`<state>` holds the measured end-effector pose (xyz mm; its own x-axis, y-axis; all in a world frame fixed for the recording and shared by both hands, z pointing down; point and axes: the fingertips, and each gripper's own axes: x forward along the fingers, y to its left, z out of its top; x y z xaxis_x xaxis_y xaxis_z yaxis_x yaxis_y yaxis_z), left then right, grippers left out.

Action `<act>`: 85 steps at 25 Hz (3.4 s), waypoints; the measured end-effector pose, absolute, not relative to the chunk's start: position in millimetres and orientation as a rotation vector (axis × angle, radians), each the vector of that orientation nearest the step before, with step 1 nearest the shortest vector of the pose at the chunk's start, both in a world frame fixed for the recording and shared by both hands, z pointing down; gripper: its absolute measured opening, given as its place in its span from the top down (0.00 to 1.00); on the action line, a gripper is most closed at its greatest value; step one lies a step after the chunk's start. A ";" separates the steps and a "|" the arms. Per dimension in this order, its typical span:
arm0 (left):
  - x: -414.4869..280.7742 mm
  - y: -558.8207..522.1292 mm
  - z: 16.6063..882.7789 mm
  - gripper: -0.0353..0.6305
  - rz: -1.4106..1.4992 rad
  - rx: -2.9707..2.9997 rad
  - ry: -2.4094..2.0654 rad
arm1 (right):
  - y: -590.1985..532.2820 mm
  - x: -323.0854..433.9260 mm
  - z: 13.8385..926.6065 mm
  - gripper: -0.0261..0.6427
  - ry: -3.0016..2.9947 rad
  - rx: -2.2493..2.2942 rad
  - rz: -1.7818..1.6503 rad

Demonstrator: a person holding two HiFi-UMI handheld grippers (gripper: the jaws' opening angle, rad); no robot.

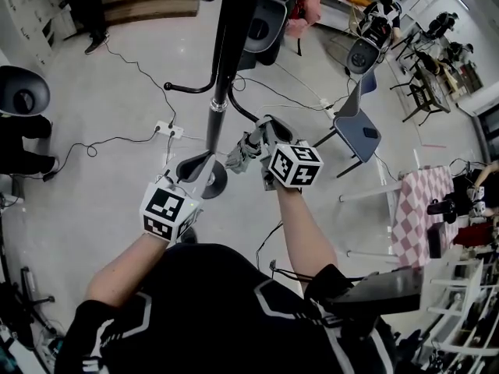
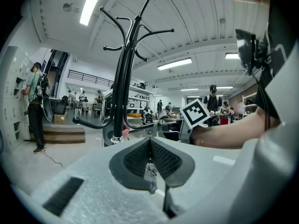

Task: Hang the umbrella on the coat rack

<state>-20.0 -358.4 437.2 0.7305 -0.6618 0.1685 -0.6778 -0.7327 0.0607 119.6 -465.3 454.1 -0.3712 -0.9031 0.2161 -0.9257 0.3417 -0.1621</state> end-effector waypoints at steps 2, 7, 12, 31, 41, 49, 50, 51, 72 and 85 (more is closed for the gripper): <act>-19.7 -358.4 437.9 0.93 0.205 2.815 -1.085 | -466.7 118.9 450.5 0.95 -2.514 1.696 0.381; -20.5 -361.3 440.7 0.93 0.201 2.811 -1.080 | -474.1 117.4 450.9 0.95 -2.509 1.637 0.351; -22.1 -364.4 442.7 0.93 0.198 2.805 -1.084 | -479.1 116.7 444.9 0.95 -2.520 1.600 0.318; -25.2 -363.7 445.7 0.93 0.187 2.785 -1.112 | -478.6 97.9 478.5 0.95 -2.592 1.402 0.349; -29.1 -363.8 445.7 0.93 0.188 2.771 -1.128 | -478.6 76.5 488.0 0.95 -2.584 1.451 0.368; -33.8 -366.2 444.5 0.93 0.164 2.749 -1.147 | -491.6 66.7 496.3 0.95 -2.559 1.526 0.418; -36.1 -367.3 443.1 0.93 0.147 2.741 -1.147 | -493.9 65.3 496.8 0.95 -2.556 1.535 0.423; -37.3 -367.8 441.5 0.93 0.134 2.736 -1.150 | -495.3 64.2 497.2 0.95 -2.556 1.540 0.429; -37.4 -363.5 443.2 0.93 0.165 2.731 -1.189 | -489.1 55.4 496.9 0.95 -2.593 1.572 0.324; -23.0 -340.3 435.8 0.93 0.132 2.710 -1.235 | -437.3 68.4 480.6 0.95 -2.614 1.540 0.238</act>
